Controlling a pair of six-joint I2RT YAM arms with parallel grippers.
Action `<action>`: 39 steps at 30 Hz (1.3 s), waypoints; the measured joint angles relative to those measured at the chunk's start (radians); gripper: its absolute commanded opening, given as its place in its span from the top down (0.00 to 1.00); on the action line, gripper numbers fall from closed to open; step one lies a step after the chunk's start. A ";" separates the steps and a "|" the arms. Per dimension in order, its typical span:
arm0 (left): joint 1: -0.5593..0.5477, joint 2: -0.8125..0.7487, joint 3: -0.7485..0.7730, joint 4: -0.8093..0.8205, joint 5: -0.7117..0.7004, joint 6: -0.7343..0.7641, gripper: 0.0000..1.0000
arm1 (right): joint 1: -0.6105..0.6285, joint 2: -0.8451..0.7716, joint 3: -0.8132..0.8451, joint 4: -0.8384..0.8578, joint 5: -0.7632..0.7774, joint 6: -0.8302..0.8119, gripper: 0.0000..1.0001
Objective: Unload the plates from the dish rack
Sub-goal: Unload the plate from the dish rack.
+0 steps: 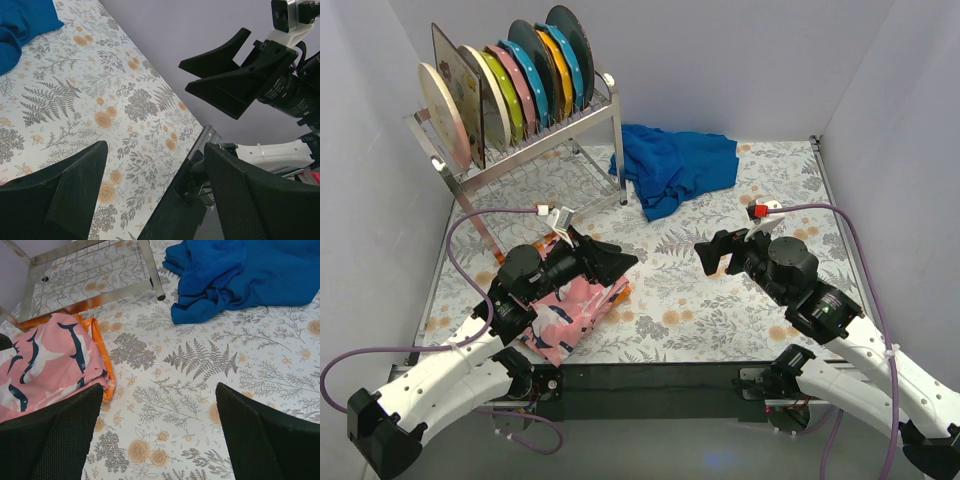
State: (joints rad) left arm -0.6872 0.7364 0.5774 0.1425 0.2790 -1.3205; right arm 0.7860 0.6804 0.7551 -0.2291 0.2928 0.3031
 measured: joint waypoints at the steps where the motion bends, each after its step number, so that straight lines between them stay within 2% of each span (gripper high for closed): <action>1: 0.000 0.000 0.000 0.000 0.000 0.000 0.24 | 0.000 0.000 0.000 0.000 0.000 0.000 0.02; 7: 0.000 0.003 0.014 -0.031 -0.003 -0.004 0.25 | 0.000 -0.013 0.000 0.000 0.000 0.000 0.02; 11: 0.000 0.037 0.095 -0.100 -0.016 -0.005 0.27 | 0.000 -0.027 0.000 0.000 0.000 0.000 0.02; 20: -0.001 0.174 0.590 -0.383 -0.143 0.058 0.30 | 0.000 -0.050 -0.021 0.017 -0.039 -0.011 0.04; 25: -0.002 0.290 0.919 -0.550 -0.355 0.153 0.36 | 0.000 -0.051 -0.032 0.029 -0.085 -0.029 0.06; 30: -0.002 0.487 1.243 -0.741 -0.623 0.229 0.57 | 0.000 -0.051 -0.034 0.030 -0.111 -0.040 0.07; 36: -0.002 0.586 1.372 -0.900 -0.843 0.270 0.60 | 0.000 -0.051 -0.039 0.032 -0.117 -0.045 0.07; 39: -0.002 0.605 1.453 -0.929 -0.990 0.305 0.60 | 0.000 -0.050 -0.048 0.034 -0.124 -0.045 0.08</action>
State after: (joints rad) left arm -0.6891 1.3411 2.0300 -0.7860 -0.7105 -1.0157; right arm 0.7860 0.6300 0.7071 -0.1951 0.1692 0.2581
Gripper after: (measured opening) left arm 0.408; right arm 0.926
